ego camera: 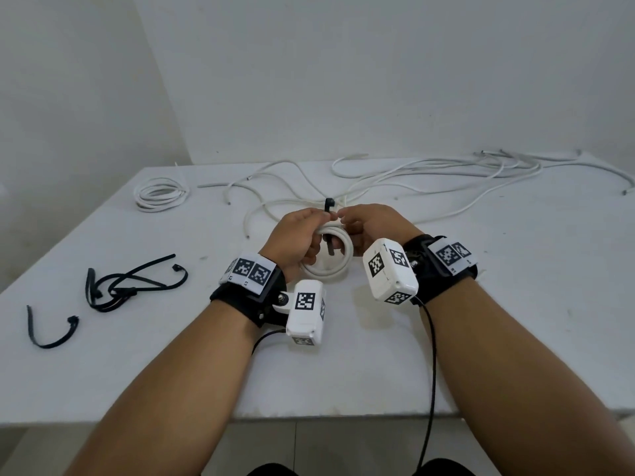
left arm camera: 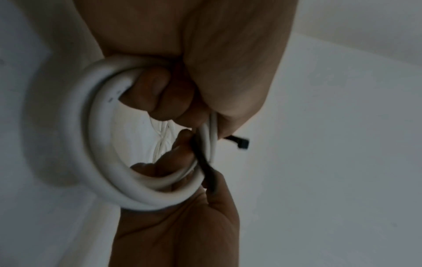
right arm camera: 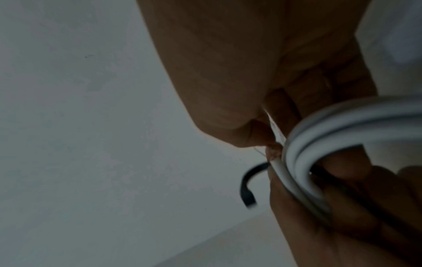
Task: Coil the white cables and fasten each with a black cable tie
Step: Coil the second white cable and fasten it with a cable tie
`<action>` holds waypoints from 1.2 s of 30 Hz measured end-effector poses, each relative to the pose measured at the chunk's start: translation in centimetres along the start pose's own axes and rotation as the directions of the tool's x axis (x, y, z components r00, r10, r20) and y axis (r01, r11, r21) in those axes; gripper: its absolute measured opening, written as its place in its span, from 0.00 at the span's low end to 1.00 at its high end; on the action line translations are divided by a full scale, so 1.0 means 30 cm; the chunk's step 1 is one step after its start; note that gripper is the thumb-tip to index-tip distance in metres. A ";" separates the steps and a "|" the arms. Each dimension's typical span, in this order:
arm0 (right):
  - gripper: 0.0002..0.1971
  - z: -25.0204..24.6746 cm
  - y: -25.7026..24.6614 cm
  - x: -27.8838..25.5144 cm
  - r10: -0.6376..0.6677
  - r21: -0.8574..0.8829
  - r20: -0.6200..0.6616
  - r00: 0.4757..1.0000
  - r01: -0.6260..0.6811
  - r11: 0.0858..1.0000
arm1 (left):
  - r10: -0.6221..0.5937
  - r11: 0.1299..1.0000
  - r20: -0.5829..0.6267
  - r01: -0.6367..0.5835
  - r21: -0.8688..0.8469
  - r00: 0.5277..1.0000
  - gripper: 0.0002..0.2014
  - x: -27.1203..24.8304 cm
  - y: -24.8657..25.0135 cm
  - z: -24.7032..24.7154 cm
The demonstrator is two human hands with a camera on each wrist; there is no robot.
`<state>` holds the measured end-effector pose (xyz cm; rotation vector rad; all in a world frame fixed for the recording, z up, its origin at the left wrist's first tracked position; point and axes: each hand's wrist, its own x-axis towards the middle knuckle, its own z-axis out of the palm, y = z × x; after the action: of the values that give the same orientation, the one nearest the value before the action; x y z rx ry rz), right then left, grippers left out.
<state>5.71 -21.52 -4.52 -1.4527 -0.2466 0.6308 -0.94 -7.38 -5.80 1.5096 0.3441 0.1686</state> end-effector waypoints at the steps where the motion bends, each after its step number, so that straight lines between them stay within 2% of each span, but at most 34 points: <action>1: 0.06 0.010 0.000 -0.011 0.000 0.027 0.028 1.000 -0.001 1.000 | -0.018 0.999 -0.015 0.017 -0.033 1.000 0.08 -0.002 0.003 -0.007; 4: 0.07 0.036 -0.004 -0.036 -0.059 0.051 0.119 0.991 0.053 0.997 | -0.078 0.984 -0.072 0.065 -0.167 0.994 0.13 -0.005 0.013 -0.035; 6: 0.09 0.039 -0.008 -0.041 -0.141 -0.015 0.198 0.970 0.147 0.989 | -0.087 0.964 -0.096 0.060 -0.259 0.992 0.13 -0.004 0.025 -0.055; 9: 0.24 0.041 -0.005 -0.043 -0.243 -0.084 0.318 0.916 0.282 0.956 | -0.086 0.947 -0.116 0.045 -0.317 0.990 0.13 0.002 0.038 -0.086; 11: 0.28 0.049 0.001 -0.047 -0.316 -0.101 0.344 0.884 0.369 0.924 | -0.082 0.943 -0.114 0.040 -0.330 0.990 0.15 0.009 0.039 -0.101; 15: 0.22 0.065 0.004 -0.058 -0.401 -0.247 0.357 0.844 0.499 0.831 | -0.080 0.946 -0.098 0.044 -0.323 0.992 0.15 0.013 0.039 -0.108; 17: 0.19 0.070 0.004 -0.057 -0.443 -0.367 0.354 0.824 0.558 0.744 | -0.078 0.947 -0.095 0.044 -0.319 0.992 0.13 0.007 0.039 -0.104; 20: 0.13 0.076 0.011 -0.044 -0.524 -0.550 0.333 0.784 0.613 0.568 | -0.061 0.957 -0.122 0.023 -0.290 0.991 0.11 -0.008 0.047 -0.093; 21: 0.10 0.077 0.015 -0.039 -0.554 -0.572 0.308 0.773 0.616 0.541 | -0.036 0.968 -0.138 0.000 -0.253 0.990 0.10 -0.014 0.050 -0.087; 23: 0.06 0.086 0.024 -0.034 -0.625 -0.547 0.242 0.742 0.636 0.544 | 0.039 0.987 -0.159 -0.063 -0.150 0.986 0.09 -0.024 0.055 -0.077; 26: 0.04 0.097 0.023 -0.037 -0.736 -0.519 0.185 0.651 0.701 0.490 | 0.149 0.989 -0.154 -0.148 0.023 0.977 0.14 -0.030 0.047 -0.067; 27: 0.04 0.095 0.019 -0.038 -0.753 -0.521 0.170 0.635 0.707 0.479 | 0.169 0.985 -0.151 -0.160 0.070 0.974 0.16 -0.031 0.042 -0.066; 30: 0.03 0.085 0.014 -0.033 -0.755 -0.498 0.127 0.643 0.700 0.512 | 0.194 0.973 -0.135 -0.173 0.151 0.972 0.22 -0.033 0.035 -0.062; 33: 0.02 0.088 0.023 -0.028 -0.782 -0.469 0.057 0.620 0.709 0.527 | 0.189 0.970 -0.112 -0.168 0.175 0.976 0.16 -0.036 0.039 -0.060; 36: 0.03 0.093 0.026 -0.023 -0.766 -0.432 -0.023 0.642 0.685 0.587 | 0.207 0.960 -0.096 -0.183 0.214 0.974 0.08 -0.036 0.041 -0.062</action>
<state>3.49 -19.54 -4.76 -1.6042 -0.8017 -0.2863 -2.44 -5.90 -4.49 1.7411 0.3124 0.3897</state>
